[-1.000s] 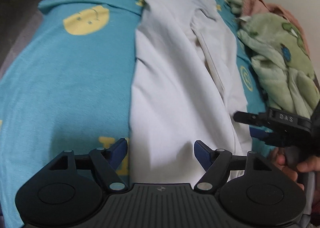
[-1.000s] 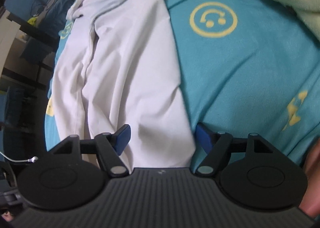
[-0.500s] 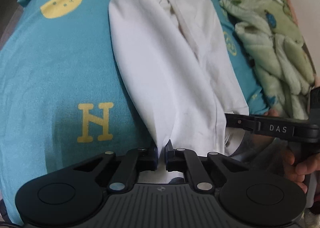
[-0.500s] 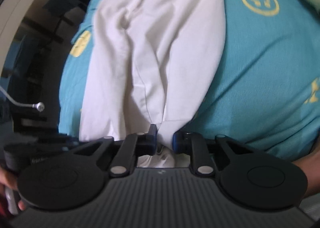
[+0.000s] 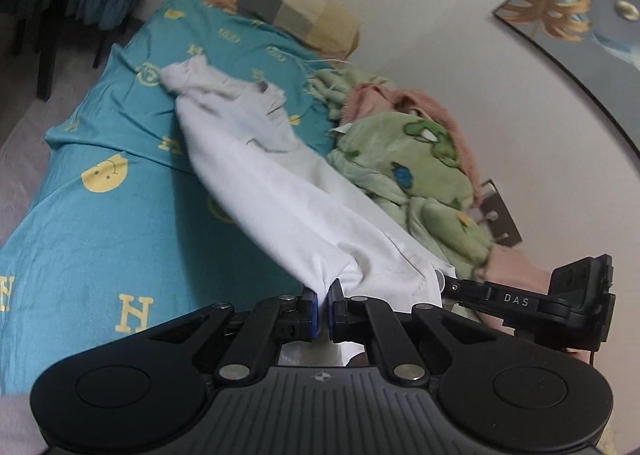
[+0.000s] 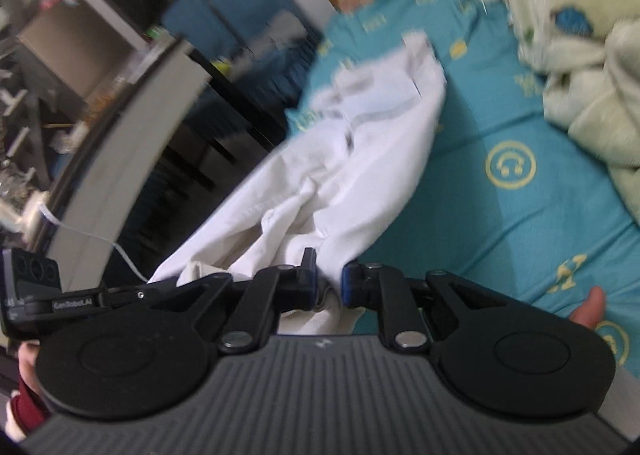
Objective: Fold clothes
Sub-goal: 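Grasp the hem with both grippers and fold it up onto the collar, then open both grippers and withdraw them from the folded shirt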
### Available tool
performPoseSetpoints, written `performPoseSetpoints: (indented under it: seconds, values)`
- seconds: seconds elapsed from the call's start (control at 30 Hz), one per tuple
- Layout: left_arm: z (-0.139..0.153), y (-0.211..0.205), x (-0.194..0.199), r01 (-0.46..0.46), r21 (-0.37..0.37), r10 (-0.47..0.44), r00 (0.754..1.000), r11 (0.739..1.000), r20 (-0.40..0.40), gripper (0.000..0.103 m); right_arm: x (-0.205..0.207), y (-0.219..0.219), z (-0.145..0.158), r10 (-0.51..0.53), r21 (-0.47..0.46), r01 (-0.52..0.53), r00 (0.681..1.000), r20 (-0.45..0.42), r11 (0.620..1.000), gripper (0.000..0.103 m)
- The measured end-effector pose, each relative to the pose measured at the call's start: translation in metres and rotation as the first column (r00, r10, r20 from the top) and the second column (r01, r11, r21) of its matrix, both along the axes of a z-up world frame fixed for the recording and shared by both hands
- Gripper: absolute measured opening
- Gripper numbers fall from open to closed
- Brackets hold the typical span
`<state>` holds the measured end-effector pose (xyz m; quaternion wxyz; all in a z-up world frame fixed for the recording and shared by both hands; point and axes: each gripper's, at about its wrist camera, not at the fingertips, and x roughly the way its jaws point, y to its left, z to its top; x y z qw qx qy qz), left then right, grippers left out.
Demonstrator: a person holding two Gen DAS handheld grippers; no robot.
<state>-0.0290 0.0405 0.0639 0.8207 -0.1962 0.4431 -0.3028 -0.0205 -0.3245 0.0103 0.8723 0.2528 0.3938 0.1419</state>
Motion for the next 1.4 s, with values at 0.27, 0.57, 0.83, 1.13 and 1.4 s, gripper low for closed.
performPoseSetpoints:
  seconds: [0.27,0.57,0.83,1.13,1.4]
  values:
    - [0.010,-0.002,-0.077,0.018,0.016,-0.019,0.998,1.000,0.051,0.005,-0.075,-0.006,-0.001,0.008,0.053,-0.011,0.998,0.060,0.999,0.015]
    - [0.003,-0.020,0.043,-0.083,0.015,0.080,0.988,0.996,0.133,0.005,0.021,-0.021,0.000,-0.055,0.073,0.048,0.994,0.093,0.996,0.015]
    - [-0.060,-0.045,0.189,-0.147,0.079,0.137,0.983,0.986,0.118,0.006,0.157,-0.024,-0.035,-0.073,-0.011,0.074,0.995,0.066,0.997,0.015]
    - [-0.178,-0.071,0.304,-0.115,0.211,0.102,0.992,0.971,0.069,0.007,0.280,-0.032,-0.144,-0.081,-0.092,0.073,0.993,-0.081,0.993,0.016]
    - [-0.192,-0.070,0.306,-0.111,0.257,0.098,0.993,0.960,0.064,0.020,0.288,-0.038,-0.175,-0.116,-0.034,0.112,0.982,-0.152,0.993,0.017]
